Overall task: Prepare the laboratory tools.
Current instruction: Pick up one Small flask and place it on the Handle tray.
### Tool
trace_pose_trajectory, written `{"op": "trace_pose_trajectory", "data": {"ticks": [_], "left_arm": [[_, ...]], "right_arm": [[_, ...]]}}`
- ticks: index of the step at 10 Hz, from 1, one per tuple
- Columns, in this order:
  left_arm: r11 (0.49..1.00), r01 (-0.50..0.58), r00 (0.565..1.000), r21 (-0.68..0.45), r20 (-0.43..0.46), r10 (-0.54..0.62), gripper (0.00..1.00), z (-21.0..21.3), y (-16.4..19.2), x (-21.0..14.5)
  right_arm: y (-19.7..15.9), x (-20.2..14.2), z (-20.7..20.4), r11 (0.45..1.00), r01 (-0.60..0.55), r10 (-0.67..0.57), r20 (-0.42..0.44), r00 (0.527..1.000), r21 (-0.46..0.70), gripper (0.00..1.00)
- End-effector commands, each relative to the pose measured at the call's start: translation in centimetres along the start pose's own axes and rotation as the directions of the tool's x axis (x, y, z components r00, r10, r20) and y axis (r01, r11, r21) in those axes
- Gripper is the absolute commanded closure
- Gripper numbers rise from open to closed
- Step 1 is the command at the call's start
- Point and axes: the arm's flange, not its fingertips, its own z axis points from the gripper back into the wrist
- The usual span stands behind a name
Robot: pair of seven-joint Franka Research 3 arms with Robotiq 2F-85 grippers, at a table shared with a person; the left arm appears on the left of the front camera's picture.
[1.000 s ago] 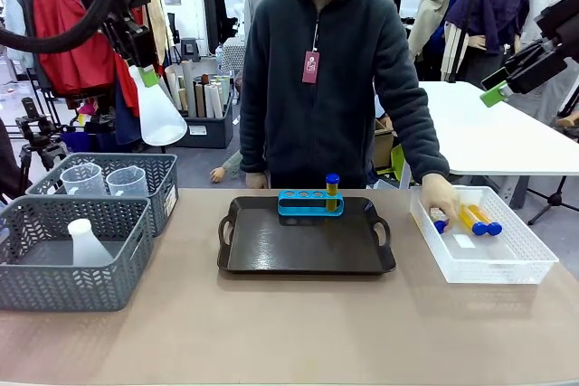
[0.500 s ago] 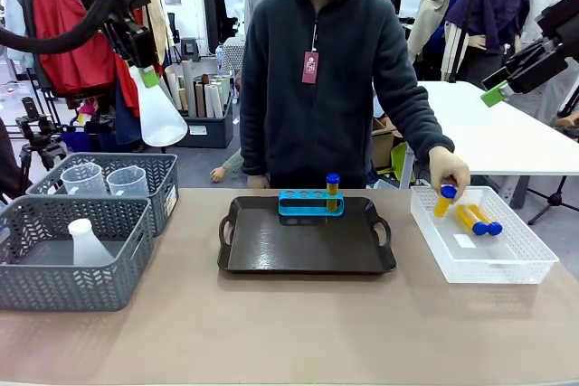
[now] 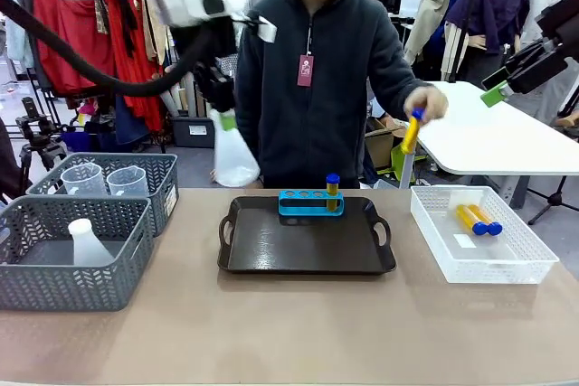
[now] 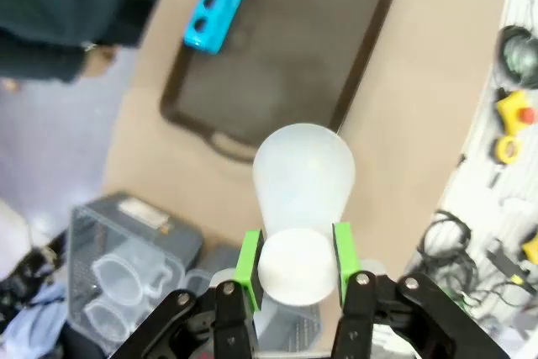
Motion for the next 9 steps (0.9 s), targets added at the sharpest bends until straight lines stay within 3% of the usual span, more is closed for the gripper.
{"op": "trace_pose_trajectory", "data": {"ticks": [1,6,9], "left_arm": [[0.994,0.106,0.994,0.028,0.033,-0.107,1.0,-1.0,0.8,1.4],[0.921,0.388,0.921,0.031,-0.046,-0.386,1.0,-7.7,0.7,11.4],[0.886,0.464,0.884,0.018,-0.074,-0.461,1.0,-10.6,0.5,15.2]], "right_arm": [[0.0,0.1,0.1,1.0,0.0,0.0,0.014,1.0,0.007,0.0],[0.0,0.1,0.1,1.0,0.0,0.0,0.014,1.0,0.007,0.0],[0.0,0.1,0.1,1.0,0.0,0.0,0.014,1.0,0.007,0.0]]}}
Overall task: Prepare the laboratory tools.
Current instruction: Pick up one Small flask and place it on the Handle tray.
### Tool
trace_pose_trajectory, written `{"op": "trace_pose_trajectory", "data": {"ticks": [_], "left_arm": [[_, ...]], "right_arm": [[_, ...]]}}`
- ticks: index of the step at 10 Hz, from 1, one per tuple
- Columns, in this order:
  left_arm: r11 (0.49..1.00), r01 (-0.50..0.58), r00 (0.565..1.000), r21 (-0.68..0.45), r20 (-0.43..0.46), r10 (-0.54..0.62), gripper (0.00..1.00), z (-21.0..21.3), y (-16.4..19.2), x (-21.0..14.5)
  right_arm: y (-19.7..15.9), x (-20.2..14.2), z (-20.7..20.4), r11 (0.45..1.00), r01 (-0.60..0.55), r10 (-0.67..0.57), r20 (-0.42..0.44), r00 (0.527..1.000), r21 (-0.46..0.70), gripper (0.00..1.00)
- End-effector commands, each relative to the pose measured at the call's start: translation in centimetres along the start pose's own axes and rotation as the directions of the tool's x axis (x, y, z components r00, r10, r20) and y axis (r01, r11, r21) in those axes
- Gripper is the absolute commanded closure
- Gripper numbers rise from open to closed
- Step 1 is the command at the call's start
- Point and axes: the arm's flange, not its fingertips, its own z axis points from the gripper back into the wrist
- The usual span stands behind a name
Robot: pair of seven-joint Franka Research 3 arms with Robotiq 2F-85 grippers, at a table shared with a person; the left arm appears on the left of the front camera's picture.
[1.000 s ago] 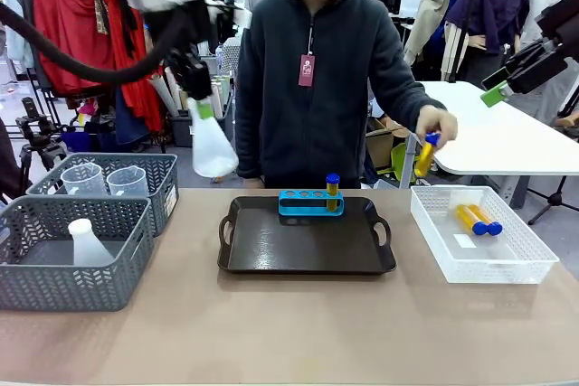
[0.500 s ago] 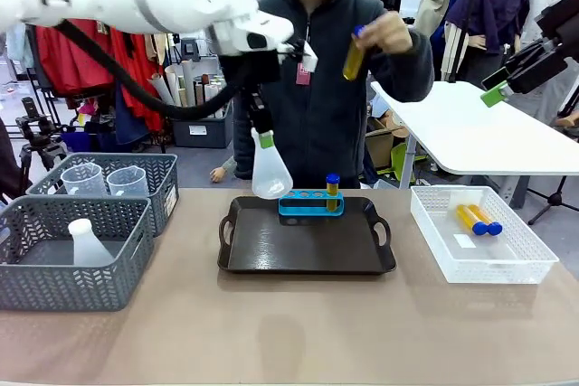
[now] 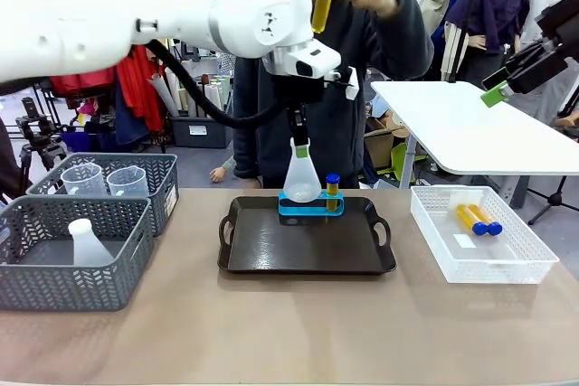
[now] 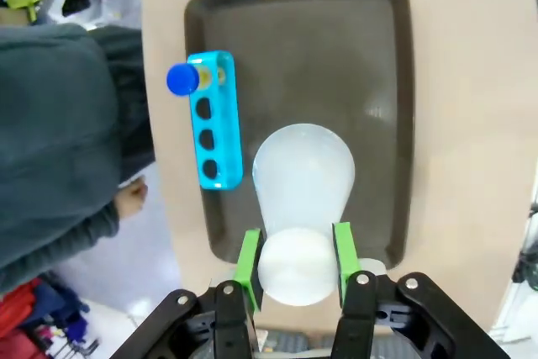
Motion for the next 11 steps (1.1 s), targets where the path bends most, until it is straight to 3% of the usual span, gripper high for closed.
{"op": "trace_pose_trajectory", "data": {"ticks": [1,3,4,7,8,11], "left_arm": [[0.998,0.052,0.999,-0.025,-0.011,-0.052,1.0,0.2,1.5,2.2],[0.997,0.065,0.998,-0.052,-0.005,-0.065,1.0,-0.9,1.1,3.9],[0.999,0.033,0.999,-0.027,0.001,-0.033,1.0,-1.5,0.1,1.9],[0.998,0.04,0.999,-0.043,0.003,-0.04,1.0,-2.3,0.0,2.8],[1.0,-0.002,1.0,-0.025,0.007,0.002,1.0,-1.9,-0.6,1.5],[0.999,0.04,0.998,0.023,0.044,-0.041,1.0,-3.3,-0.5,3.6]], "right_arm": [[0.0,0.1,0.0,1.0,-0.001,0.001,0.015,1.0,0.008,0.0],[0.0,0.1,0.0,1.0,-0.001,0.001,0.015,1.0,0.008,0.0],[0.0,0.1,0.0,1.0,-0.001,0.001,0.015,1.0,0.008,0.0],[0.0,0.1,0.0,1.0,-0.001,0.001,0.015,1.0,0.008,0.0],[0.0,0.1,0.0,1.0,-0.001,0.001,0.015,1.0,0.008,0.0],[0.0,0.1,0.0,1.0,-0.001,0.001,0.015,1.0,0.008,0.0]]}}
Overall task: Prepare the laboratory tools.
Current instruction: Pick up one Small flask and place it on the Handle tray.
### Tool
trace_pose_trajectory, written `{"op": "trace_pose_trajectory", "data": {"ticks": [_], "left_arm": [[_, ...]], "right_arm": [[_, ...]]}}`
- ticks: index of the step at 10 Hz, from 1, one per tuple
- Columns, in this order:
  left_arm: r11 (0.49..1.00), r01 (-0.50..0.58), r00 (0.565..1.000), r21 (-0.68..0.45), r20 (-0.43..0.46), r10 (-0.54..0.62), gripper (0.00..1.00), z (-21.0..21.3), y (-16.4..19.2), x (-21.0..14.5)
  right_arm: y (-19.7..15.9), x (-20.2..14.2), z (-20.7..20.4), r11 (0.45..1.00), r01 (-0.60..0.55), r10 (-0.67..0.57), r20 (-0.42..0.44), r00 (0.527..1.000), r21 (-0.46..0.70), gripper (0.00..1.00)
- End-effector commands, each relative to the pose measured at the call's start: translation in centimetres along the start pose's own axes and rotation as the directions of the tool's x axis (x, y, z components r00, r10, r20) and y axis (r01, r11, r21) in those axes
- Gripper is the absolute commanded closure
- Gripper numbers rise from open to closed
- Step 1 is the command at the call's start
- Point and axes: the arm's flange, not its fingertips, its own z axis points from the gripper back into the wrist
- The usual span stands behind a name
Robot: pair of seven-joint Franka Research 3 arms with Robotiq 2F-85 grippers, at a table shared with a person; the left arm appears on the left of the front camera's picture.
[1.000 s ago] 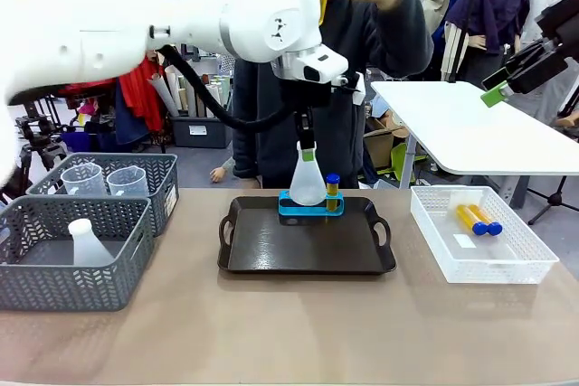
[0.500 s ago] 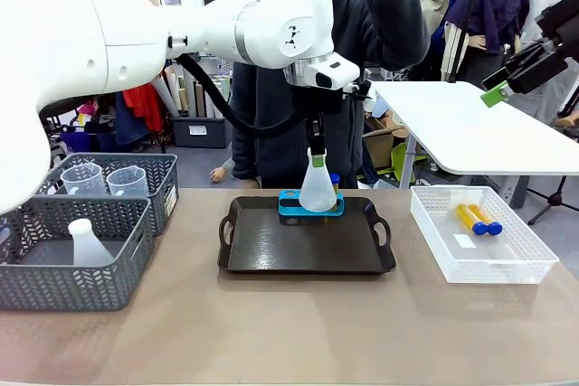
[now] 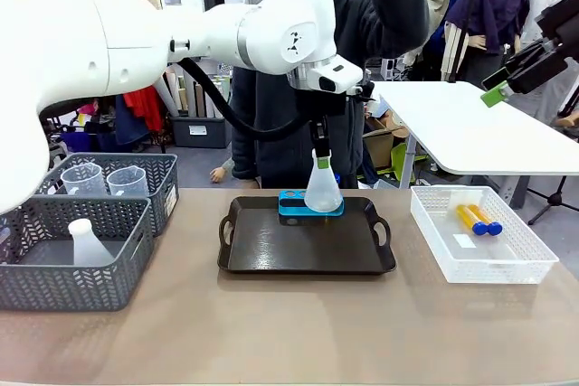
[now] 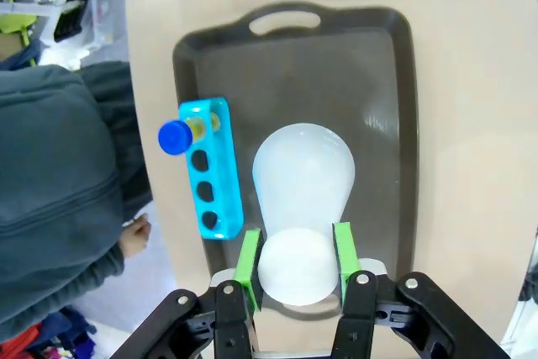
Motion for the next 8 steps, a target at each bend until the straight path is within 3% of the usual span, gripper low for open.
{"op": "trace_pose_trajectory", "data": {"ticks": [1,8], "left_arm": [[1.0,0.019,1.0,0.014,0.014,-0.019,1.0,-0.8,-0.1,0.6],[0.996,0.084,0.996,-0.012,-0.023,-0.084,1.0,-7.8,0.6,2.7]], "right_arm": [[0.0,0.1,0.0,1.0,-0.001,0.001,0.015,1.0,0.008,0.0],[0.0,0.1,0.0,1.0,-0.001,0.001,0.015,1.0,0.008,0.0]]}}
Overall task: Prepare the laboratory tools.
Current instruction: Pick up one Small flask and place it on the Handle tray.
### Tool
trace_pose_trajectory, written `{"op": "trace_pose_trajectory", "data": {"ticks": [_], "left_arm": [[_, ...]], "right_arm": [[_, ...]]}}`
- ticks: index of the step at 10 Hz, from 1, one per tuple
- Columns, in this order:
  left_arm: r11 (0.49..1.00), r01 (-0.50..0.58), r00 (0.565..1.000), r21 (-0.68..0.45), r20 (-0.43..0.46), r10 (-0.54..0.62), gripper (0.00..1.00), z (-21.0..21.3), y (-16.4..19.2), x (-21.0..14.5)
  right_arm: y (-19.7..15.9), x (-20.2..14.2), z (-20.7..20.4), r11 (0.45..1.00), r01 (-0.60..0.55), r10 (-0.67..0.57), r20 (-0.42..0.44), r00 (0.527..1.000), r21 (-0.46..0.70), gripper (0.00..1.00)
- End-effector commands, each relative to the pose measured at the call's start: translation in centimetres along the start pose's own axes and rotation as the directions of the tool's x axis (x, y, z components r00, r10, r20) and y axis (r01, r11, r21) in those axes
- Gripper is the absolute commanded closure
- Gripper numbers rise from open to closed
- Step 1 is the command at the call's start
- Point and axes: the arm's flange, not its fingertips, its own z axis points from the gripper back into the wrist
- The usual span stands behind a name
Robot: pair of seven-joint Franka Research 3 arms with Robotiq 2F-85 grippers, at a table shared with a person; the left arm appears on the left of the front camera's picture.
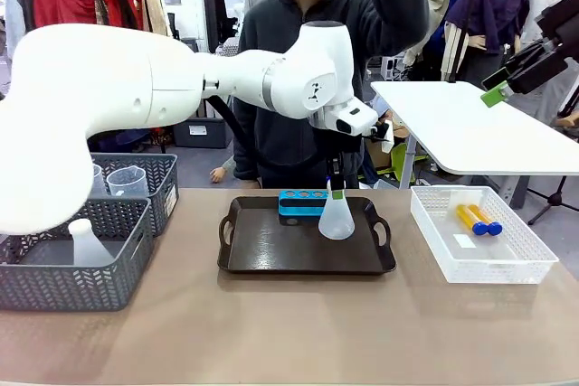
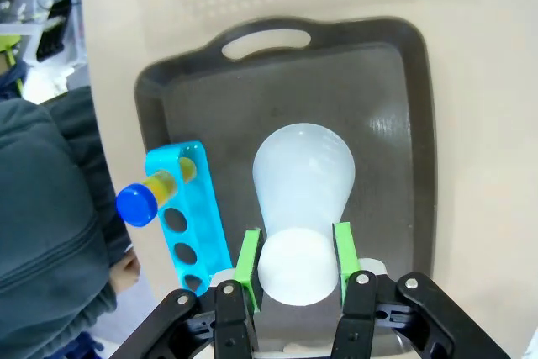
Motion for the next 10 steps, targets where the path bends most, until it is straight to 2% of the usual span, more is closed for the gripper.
{"op": "trace_pose_trajectory", "data": {"ticks": [1,10], "left_arm": [[1.0,0.029,1.0,0.008,-0.007,-0.029,1.0,-0.2,0.9,0.7],[0.999,0.039,0.999,-0.027,-0.016,-0.039,1.0,-3.2,1.1,0.3]], "right_arm": [[0.0,0.1,0.0,1.0,-0.001,0.001,0.015,1.0,0.008,0.0],[0.0,0.1,0.0,1.0,-0.001,0.001,0.015,1.0,0.008,0.0]]}}
